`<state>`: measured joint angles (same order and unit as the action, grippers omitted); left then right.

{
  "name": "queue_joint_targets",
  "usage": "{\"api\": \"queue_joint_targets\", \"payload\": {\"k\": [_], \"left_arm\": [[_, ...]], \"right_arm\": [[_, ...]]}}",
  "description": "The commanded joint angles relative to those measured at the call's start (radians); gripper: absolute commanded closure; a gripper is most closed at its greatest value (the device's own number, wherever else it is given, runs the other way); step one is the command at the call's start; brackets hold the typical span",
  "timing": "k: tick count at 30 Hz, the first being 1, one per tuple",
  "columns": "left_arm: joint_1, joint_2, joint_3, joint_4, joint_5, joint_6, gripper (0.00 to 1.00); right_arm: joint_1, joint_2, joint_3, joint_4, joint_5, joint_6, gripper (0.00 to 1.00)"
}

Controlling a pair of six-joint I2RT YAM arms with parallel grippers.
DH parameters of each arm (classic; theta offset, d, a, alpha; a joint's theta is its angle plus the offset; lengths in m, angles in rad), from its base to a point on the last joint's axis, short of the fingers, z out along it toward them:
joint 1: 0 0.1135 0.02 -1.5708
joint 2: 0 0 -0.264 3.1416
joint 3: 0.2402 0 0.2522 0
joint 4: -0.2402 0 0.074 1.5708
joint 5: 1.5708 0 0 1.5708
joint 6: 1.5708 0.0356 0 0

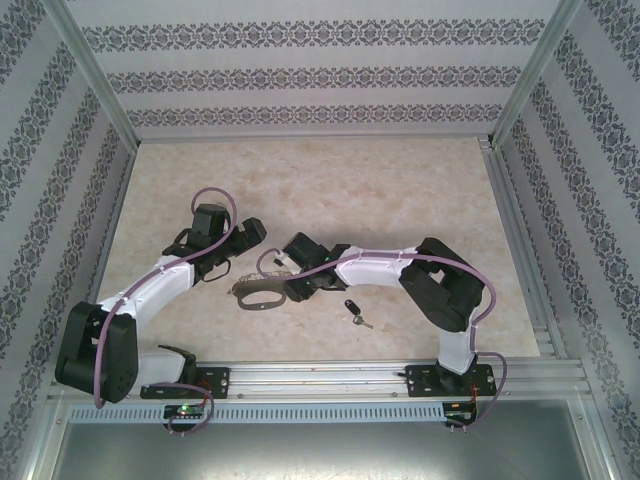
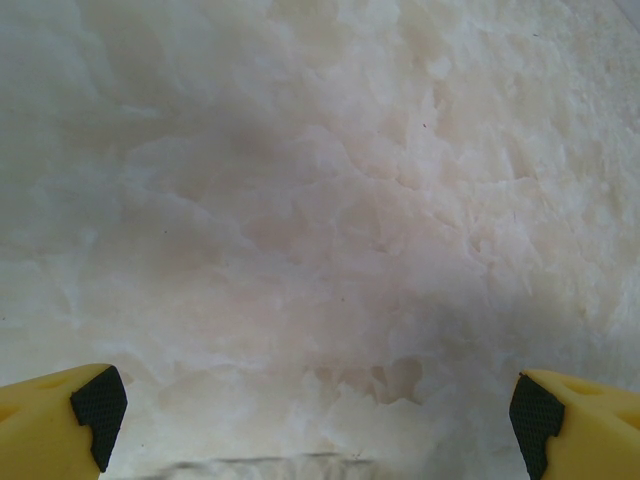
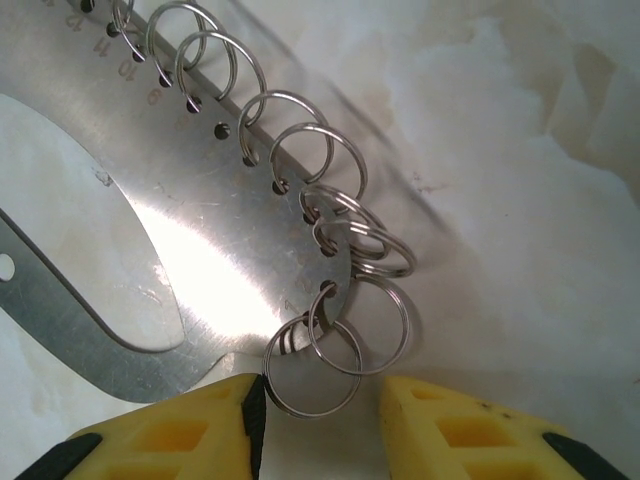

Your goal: Put the keys on the keyring

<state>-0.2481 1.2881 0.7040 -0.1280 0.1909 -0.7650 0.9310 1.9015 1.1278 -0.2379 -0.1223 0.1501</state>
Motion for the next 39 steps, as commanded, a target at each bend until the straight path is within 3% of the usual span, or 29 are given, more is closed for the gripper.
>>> {"api": "queue_joint_targets", "payload": {"k": [1, 19, 39], "left_arm": [[-0.008, 0.012, 0.026, -0.005, 0.015, -0.01, 0.0], [-0.009, 0.022, 0.02, 0.002, 0.025, -0.017, 0.0], [-0.009, 0.018, 0.016, 0.005, 0.027, -0.02, 0.0]], "right_arm": [[-0.017, 0.033, 0.027, 0.024, 0.025, -0.017, 0.63], [-0.022, 0.041, 0.055, 0.022, 0.024, -0.026, 0.69], [-0.024, 0.019, 0.053, -0.004, 0.011, -0.043, 0.9]]}}
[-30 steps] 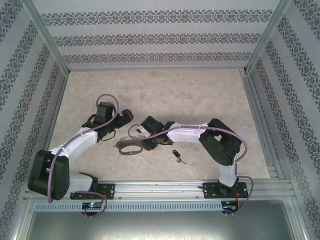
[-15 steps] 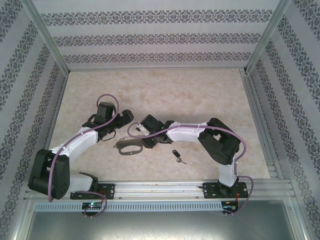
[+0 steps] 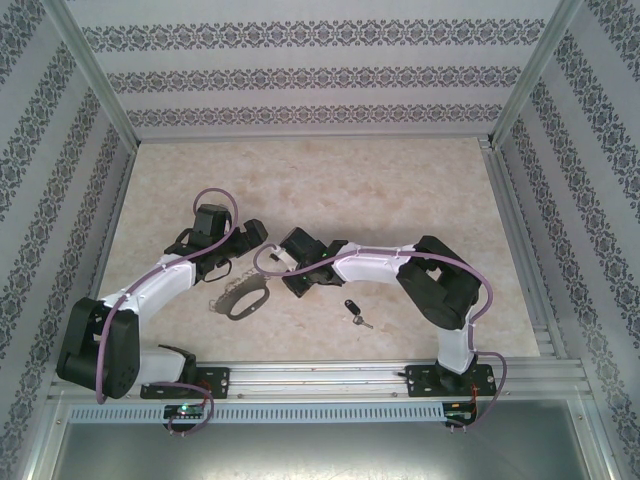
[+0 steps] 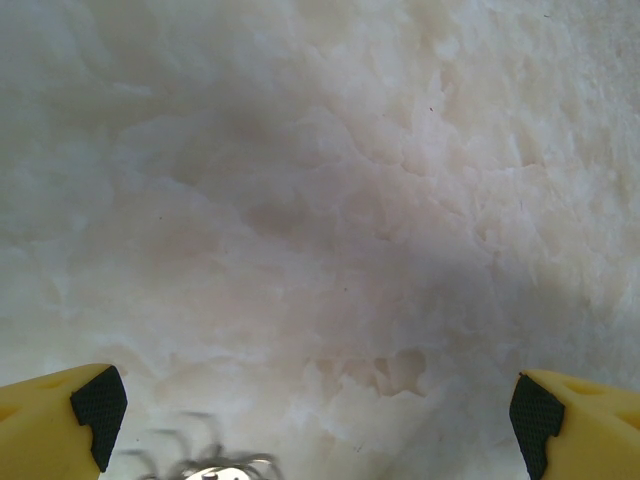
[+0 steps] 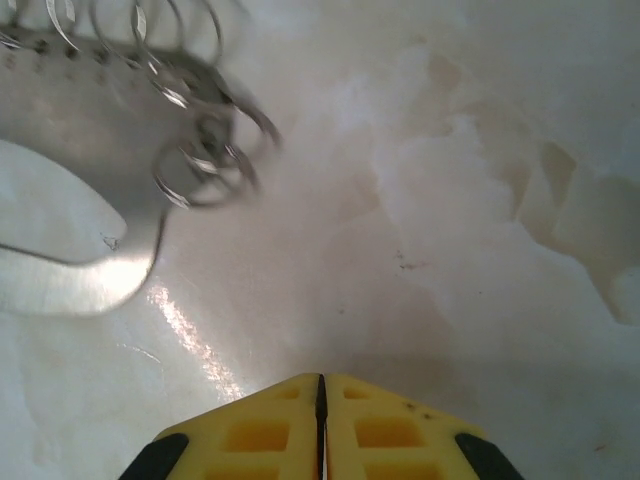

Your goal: Put the keys on the keyring

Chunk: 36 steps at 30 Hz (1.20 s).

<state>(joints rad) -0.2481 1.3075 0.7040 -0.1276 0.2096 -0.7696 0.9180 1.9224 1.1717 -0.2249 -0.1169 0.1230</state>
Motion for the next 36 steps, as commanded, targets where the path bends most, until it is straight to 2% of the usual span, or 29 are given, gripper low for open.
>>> {"api": "queue_joint_targets", "payload": {"k": [1, 7, 10, 13, 16, 20, 22, 26, 29, 31, 36], "left_arm": [[-0.008, -0.001, 0.015, 0.003, 0.009, -0.013, 0.0], [-0.008, -0.021, 0.014, -0.023, 0.021, 0.002, 0.02], [-0.01, -0.052, 0.017, -0.078, 0.066, 0.032, 0.08], [-0.03, -0.085, 0.036, -0.197, 0.079, 0.072, 0.15], [-0.098, -0.103, 0.082, -0.363, 0.015, 0.14, 0.23], [-0.231, -0.087, 0.148, -0.531, -0.122, 0.196, 0.39], [-0.299, -0.061, 0.175, -0.585, -0.197, 0.209, 0.45], [-0.403, 0.054, 0.249, -0.679, -0.332, 0.24, 0.57], [-0.483, 0.161, 0.311, -0.745, -0.47, 0.252, 0.58], [-0.521, 0.238, 0.351, -0.769, -0.545, 0.263, 0.61], [-0.554, 0.384, 0.428, -0.782, -0.635, 0.287, 0.73]], "right_arm": [[-0.011, -0.005, 0.007, -0.018, 0.006, -0.016, 0.9], [-0.025, -0.029, -0.009, -0.011, 0.0, 0.015, 0.9], [-0.042, -0.057, -0.031, 0.012, -0.011, 0.06, 0.83], [-0.07, -0.093, -0.067, 0.04, -0.015, 0.11, 0.59], [-0.091, -0.138, -0.107, 0.067, -0.014, 0.151, 0.49], [-0.102, -0.206, -0.153, 0.101, 0.003, 0.191, 0.31], [-0.104, -0.242, -0.176, 0.121, 0.027, 0.223, 0.03], [-0.116, -0.298, -0.201, 0.137, 0.077, 0.289, 0.02], [-0.139, -0.32, -0.206, 0.127, 0.096, 0.335, 0.02], [-0.177, -0.327, -0.223, 0.149, 0.022, 0.355, 0.02], [-0.299, -0.336, -0.331, 0.326, -0.21, 0.47, 0.02]]}}
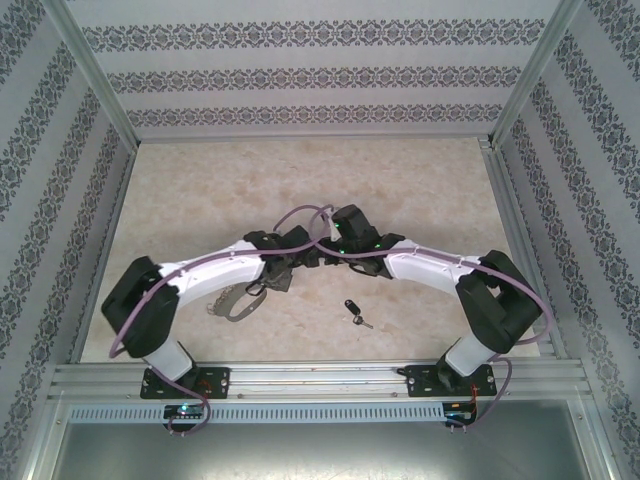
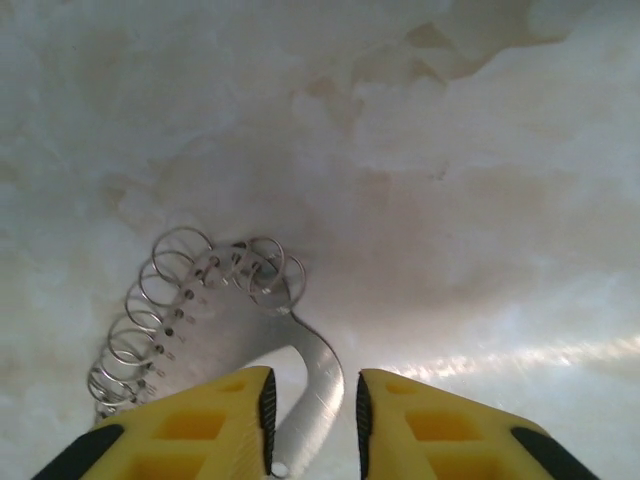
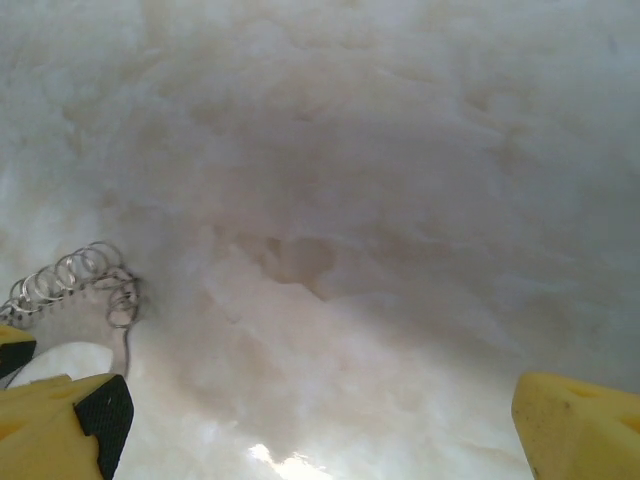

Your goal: Put the keys on the keyring

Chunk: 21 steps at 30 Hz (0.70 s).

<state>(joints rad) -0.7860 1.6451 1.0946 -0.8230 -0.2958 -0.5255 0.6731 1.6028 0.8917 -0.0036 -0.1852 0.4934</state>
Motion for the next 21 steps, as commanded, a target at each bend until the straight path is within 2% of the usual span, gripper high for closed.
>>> {"api": "queue_joint_targets", "payload": {"k": [1, 4, 13, 21], "left_arm": [[-0.016, 0.066, 0.046, -0.082, -0.141, 0.047, 0.75], [-0.016, 0.091, 0.051, -0.057, -0.161, 0.052, 0.79], [-0.01, 0.078, -0.015, -0.011, -0.145, 0.056, 0.8], [0.006, 0.05, -0.109, 0.061, -0.099, 0.037, 0.74]], "right_arm": [[-0.069, -0.018, -0.067, 0.125, -0.16, 0.109, 0.02], [-0.083, -0.031, -0.089, 0.136, -0.158, 0.095, 0.02], [-0.096, -0.04, -0.122, 0.132, -0.119, 0.094, 0.02], [-0.101, -0.033, -0.11, 0.122, -0.12, 0.102, 0.03]]}}
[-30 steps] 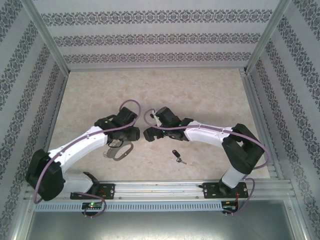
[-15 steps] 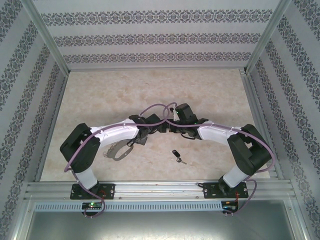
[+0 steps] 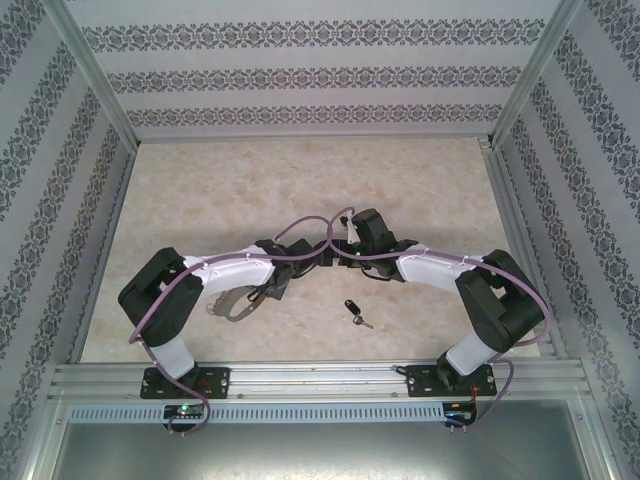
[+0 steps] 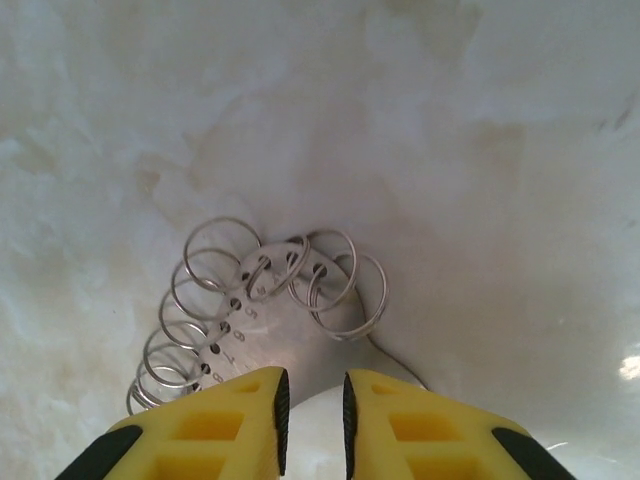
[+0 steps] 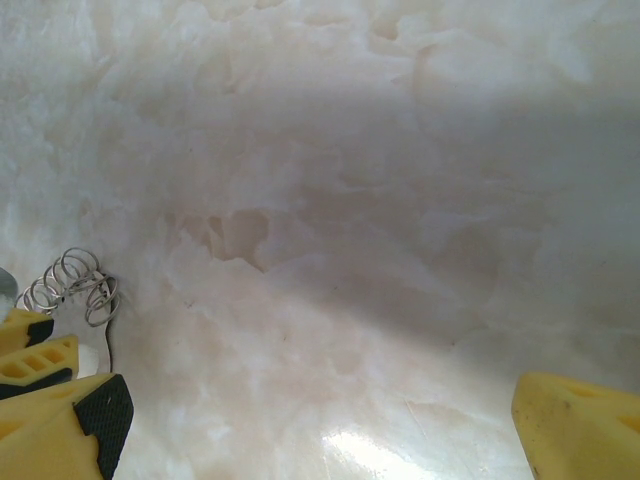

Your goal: Put the keys on the keyring

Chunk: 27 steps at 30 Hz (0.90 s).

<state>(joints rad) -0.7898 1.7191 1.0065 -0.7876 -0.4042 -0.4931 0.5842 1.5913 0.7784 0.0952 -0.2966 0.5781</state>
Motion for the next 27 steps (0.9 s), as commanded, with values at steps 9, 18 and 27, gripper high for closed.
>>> {"api": "queue_joint_targets", "payload": {"k": [9, 18, 27], "left_arm": [[0.024, -0.014, -0.026, 0.068, 0.006, 0.032, 0.74], [0.055, -0.015, -0.042, 0.112, 0.015, 0.058, 0.74], [0.063, -0.006, -0.038, 0.119, 0.016, 0.066, 0.74]], "right_arm": [[-0.012, -0.022, 0.015, 0.011, 0.006, 0.021, 0.02], [-0.012, -0.019, 0.016, 0.01, 0.005, 0.025, 0.02], [-0.009, -0.014, 0.025, 0.008, 0.006, 0.025, 0.02]]}}
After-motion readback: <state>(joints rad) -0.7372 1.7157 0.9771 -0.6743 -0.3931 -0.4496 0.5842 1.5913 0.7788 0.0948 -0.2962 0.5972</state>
